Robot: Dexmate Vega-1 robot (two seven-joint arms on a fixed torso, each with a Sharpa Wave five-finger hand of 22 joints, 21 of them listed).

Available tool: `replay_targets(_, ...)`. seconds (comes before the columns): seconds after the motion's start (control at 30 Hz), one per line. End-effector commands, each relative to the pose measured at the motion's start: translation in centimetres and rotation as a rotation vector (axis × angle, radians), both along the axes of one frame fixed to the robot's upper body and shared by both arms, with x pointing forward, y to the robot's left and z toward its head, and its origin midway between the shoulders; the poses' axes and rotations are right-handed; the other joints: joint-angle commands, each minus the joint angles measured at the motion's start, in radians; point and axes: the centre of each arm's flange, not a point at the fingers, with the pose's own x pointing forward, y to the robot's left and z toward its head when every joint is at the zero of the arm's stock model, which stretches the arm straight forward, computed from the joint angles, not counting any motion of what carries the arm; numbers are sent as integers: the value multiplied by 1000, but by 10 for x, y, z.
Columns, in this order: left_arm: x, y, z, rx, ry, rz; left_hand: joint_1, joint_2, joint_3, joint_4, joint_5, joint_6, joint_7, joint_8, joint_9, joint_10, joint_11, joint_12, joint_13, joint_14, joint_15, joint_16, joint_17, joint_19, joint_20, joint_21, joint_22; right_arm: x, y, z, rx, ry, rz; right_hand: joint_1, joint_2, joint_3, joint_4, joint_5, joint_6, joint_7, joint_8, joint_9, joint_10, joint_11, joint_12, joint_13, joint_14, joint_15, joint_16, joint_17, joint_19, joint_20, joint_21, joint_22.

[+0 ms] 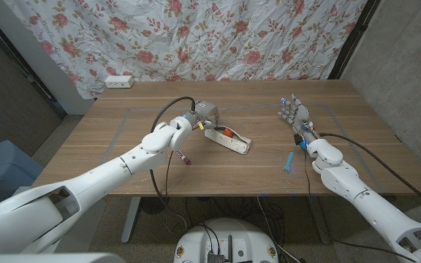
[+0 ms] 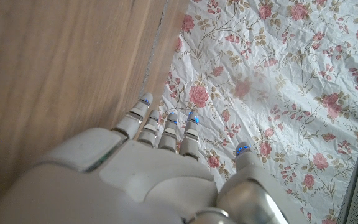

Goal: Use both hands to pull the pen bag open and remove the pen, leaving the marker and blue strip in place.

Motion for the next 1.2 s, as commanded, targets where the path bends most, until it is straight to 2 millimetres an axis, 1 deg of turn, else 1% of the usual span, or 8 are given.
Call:
replay_targets(0.03,-5,-1,-2,-2,-6,-6,6,-11,1,-4,3,7,0,11,6,5,-1,6,3,9,-152,-1,3,5,-1,5,3,0,-1,-2,10,0,0,-2,20,5,-6,0,11,1,-4,2,5,5,0,2,6,7,5,1,0,1,7,3)
replay_targets(0.27,-5,-3,-4,4,-2,-15,9,-12,-1,-4,4,12,-4,12,6,5,-2,5,3,11,-153,0,3,6,-2,4,3,-1,-3,-3,14,0,-1,-2,21,5,-6,0,10,1,-5,2,4,4,0,2,6,5,5,1,-1,1,7,3)
replay_targets(0.37,-5,-3,-5,9,2,-14,12,-13,-3,-3,4,25,0,17,7,6,-3,4,3,12,-154,-1,3,6,-2,4,3,-2,-3,-4,17,-1,-3,-2,21,5,-6,0,11,1,-5,2,4,5,0,2,6,5,5,2,0,1,7,3)
replay_targets(0.83,-6,-4,-8,12,20,-20,15,-14,-7,-1,4,29,4,17,8,4,-4,2,4,12,-154,-1,3,5,-3,3,3,-4,-4,-5,21,0,-5,-2,22,6,-7,0,10,4,-5,3,5,9,0,2,6,7,5,2,0,0,7,3)
replay_targets(1.2,-6,-4,-11,14,26,-21,16,-15,-10,1,4,29,0,16,8,4,-3,1,4,12,-154,-1,4,4,-3,2,3,-5,-4,-6,17,3,-4,-3,22,6,-8,-1,11,5,-5,3,5,8,0,2,6,7,5,2,0,0,7,3)
